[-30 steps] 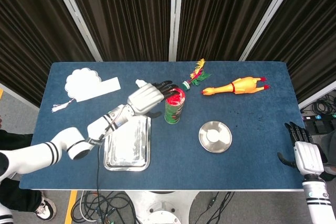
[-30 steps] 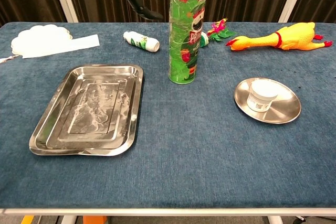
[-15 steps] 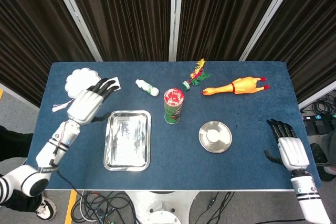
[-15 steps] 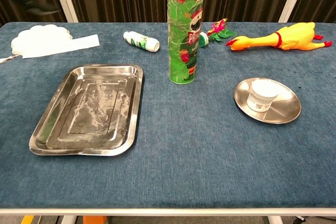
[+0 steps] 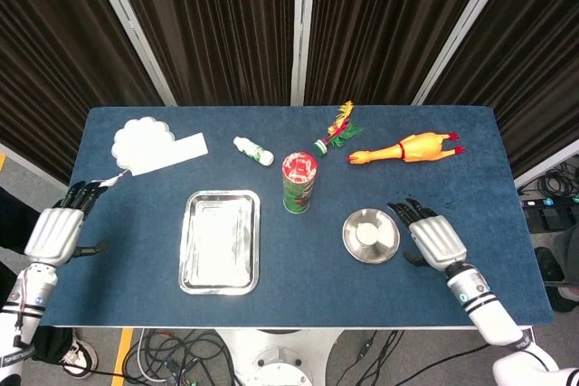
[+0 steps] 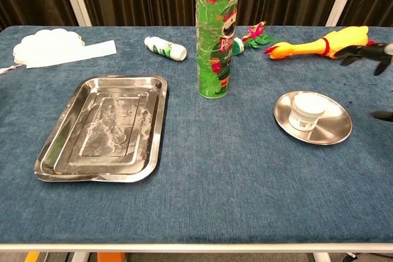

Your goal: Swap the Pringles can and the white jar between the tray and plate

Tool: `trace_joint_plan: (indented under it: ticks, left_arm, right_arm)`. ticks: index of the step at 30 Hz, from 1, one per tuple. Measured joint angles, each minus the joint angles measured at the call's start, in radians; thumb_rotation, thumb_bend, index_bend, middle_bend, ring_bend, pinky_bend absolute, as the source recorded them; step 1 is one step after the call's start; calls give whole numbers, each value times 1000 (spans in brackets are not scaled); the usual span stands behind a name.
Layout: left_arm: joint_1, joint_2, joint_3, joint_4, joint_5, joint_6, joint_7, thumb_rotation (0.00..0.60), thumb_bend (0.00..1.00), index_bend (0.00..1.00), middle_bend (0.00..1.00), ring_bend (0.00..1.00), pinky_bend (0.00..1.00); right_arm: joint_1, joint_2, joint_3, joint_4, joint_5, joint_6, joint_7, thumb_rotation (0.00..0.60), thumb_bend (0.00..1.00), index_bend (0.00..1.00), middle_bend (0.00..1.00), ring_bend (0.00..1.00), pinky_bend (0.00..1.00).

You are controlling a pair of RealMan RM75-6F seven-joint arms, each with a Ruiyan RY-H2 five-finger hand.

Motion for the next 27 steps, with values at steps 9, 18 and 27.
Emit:
trace_joint_plan:
  ticks: [9,18,27]
  left_arm:
    - [33,2,-16,46,24,-13,-63,600,107,107,91,44,317]
    - [51,-11,-44,95,46,-27,-111,600,91,107,91,44,318]
    - [63,-18,-58,105,62,-39,-112,600,91,107,91,44,319]
  right_arm:
    - [110,-50,10,-57,176,-97,-271,600,214,73,202,122,254]
    - [181,-130,-7,-53,289,-91,-381,600,232,189,267,184,278]
    - [184,-168,-37,-30,275,-48,-373,600,259,344,341,297,345]
